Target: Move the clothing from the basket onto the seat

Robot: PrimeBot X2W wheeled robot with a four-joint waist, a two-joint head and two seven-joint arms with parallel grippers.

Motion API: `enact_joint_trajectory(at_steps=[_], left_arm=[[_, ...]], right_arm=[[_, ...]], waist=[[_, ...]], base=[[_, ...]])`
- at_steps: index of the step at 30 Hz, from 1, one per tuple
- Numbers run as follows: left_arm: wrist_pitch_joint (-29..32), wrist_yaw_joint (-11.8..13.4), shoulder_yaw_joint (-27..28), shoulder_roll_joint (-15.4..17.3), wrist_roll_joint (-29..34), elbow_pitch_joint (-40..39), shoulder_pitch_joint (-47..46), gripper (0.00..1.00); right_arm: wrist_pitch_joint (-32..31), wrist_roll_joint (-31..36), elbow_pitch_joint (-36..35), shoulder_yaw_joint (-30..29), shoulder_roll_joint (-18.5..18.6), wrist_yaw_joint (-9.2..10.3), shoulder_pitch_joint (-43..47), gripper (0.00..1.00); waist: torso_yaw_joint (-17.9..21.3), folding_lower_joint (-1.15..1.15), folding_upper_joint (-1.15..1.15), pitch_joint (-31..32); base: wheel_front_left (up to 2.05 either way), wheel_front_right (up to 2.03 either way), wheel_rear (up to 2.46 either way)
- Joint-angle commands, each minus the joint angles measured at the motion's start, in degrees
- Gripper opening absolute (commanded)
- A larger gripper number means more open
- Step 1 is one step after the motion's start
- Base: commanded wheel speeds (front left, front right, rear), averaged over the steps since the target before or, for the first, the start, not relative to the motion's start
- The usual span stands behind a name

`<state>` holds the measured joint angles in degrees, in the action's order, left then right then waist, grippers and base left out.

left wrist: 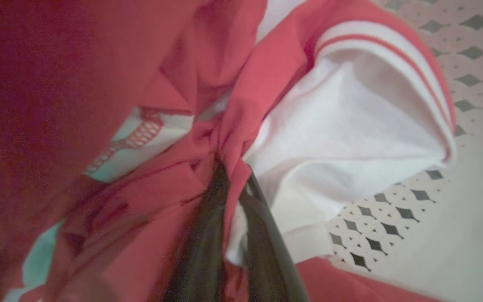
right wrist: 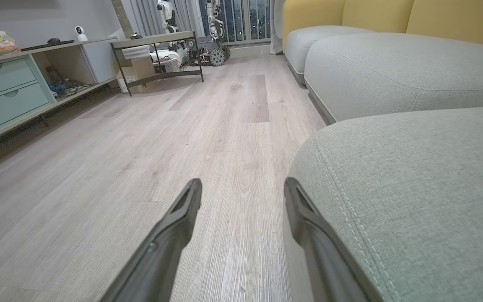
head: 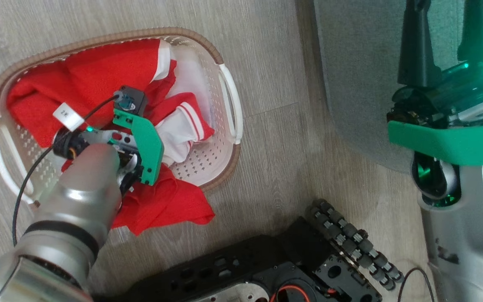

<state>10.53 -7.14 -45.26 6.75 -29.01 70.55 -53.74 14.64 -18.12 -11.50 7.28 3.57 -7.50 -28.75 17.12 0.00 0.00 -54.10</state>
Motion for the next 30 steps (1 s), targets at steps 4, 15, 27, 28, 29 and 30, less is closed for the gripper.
enact_joint_trajectory(at_steps=[4, 15, 27, 28, 29, 30], left_arm=[[-0.61, -0.35, -0.52, 1.02, -2.27, -1.91, 2.38, 0.0], [-5.17, -0.35, -3.68, -0.16, -8.65, -5.59, 6.15, 0.0], [-12.7, -0.35, -9.16, -1.81, -15.86, -13.71, 12.13, 0.0], [-12.7, -0.35, -9.16, -1.81, -15.86, -13.71, 12.13, 0.0], [-13.4, -0.35, -9.49, -1.83, -16.46, -14.47, 12.5, 0.0], [-14.03, -0.35, -9.78, -1.83, -17.08, -15.22, 12.89, 0.0]], right_arm=[[0.36, 0.7, -1.36, 0.79, -0.66, 0.01, 0.92, 1.0], [0.36, 0.56, 0.83, 0.42, -0.34, 0.01, 2.72, 1.0], [0.36, -0.63, 4.54, 0.55, 2.95, 0.01, 8.57, 1.0], [0.36, -0.63, 4.54, 0.55, 2.95, 0.01, 8.57, 1.0], [0.36, -0.77, 4.83, 0.61, 3.24, 0.01, 9.09, 1.0], [0.36, -0.92, 5.14, 0.67, 3.54, 0.01, 9.67, 1.0]], waist=[[-0.26, 0.0, 0.0, 1.73], [-2.4, 0.0, 0.0, 12.75], [-6.56, 0.0, 0.0, 29.86], [-6.56, 0.0, 0.0, 29.86], [-6.92, 0.0, 0.0, 31.27], [-7.28, 0.0, 0.0, 32.64]], base=[[0.0, 0.0, 0.0], [0.0, 0.0, 0.0], [0.0, 0.0, 0.0], [0.0, 0.0, 0.0], [0.0, 0.0, 0.0], [0.0, 0.0, 0.0]])
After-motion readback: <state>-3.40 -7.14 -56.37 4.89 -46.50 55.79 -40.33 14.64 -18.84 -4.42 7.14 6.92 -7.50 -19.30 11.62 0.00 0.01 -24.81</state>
